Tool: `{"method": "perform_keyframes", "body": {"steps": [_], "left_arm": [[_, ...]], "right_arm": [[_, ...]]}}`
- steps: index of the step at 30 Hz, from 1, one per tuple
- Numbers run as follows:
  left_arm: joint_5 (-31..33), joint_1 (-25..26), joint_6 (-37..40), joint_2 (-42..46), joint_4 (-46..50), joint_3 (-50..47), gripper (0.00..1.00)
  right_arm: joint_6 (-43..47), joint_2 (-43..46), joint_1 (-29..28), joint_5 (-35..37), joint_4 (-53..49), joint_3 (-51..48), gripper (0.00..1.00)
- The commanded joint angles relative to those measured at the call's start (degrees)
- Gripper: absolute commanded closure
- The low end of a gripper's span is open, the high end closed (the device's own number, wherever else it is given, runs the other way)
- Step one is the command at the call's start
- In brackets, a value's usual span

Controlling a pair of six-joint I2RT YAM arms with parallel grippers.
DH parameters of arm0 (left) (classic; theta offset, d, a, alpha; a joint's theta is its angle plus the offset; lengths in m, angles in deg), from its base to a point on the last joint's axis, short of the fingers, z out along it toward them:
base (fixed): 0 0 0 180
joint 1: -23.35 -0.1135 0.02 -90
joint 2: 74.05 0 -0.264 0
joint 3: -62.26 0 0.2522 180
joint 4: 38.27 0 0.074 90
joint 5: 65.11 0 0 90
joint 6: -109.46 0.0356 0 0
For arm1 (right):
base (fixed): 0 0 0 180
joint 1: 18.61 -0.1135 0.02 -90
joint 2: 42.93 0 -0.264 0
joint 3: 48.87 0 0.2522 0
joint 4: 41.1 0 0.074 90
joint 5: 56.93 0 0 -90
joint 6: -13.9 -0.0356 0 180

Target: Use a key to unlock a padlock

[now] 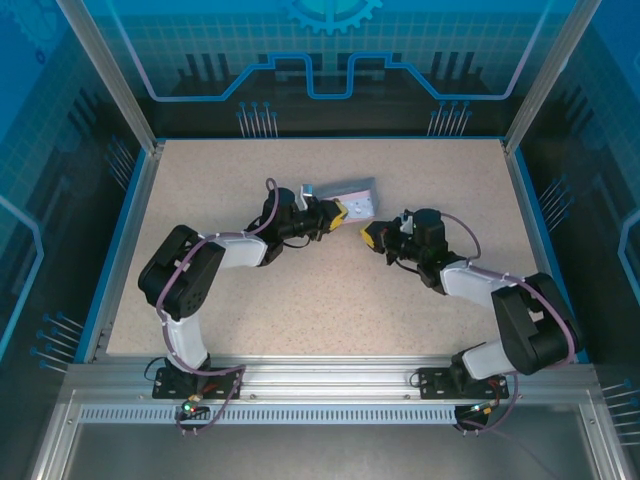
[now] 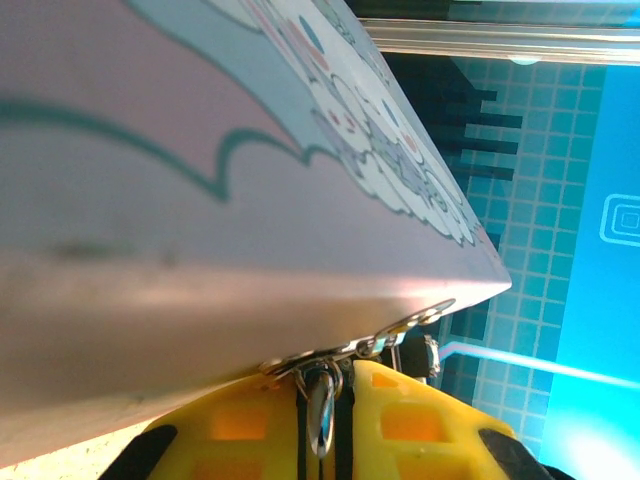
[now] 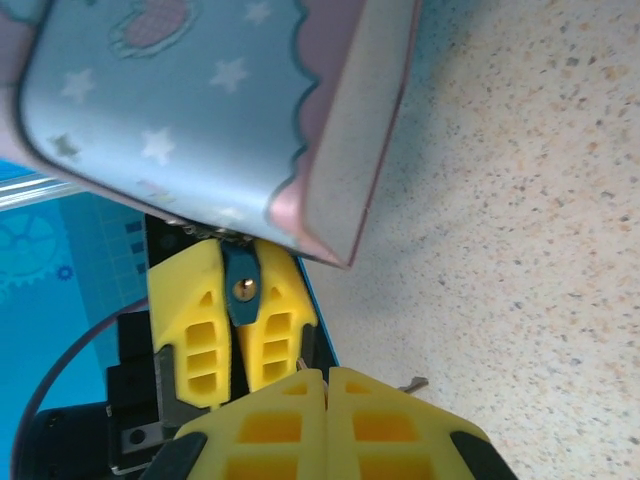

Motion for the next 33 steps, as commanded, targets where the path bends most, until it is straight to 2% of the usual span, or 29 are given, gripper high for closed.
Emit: {"method": "perform_keyframes", "body": {"steps": [1,12,33], "left_arm": [[-0.49,-0.11,0.22,2.38,-6.40,-0.15,1.00],[-0.07,0.15,0.21,2.02,-6.33,-0.11,1.00],[0.10,0.77,0.11,1.67,-6.26,0.27,1.00]], "right_arm": [[-2.13,2.84,-1.29,5.28,-0.71,-0.68,1.00],[-3.47,4.96,-3.06,10.27,-3.88,0.63,1.00],[-4.21,-2.09,-4.73,10.07,-0.55,5.37,1.00]]}}
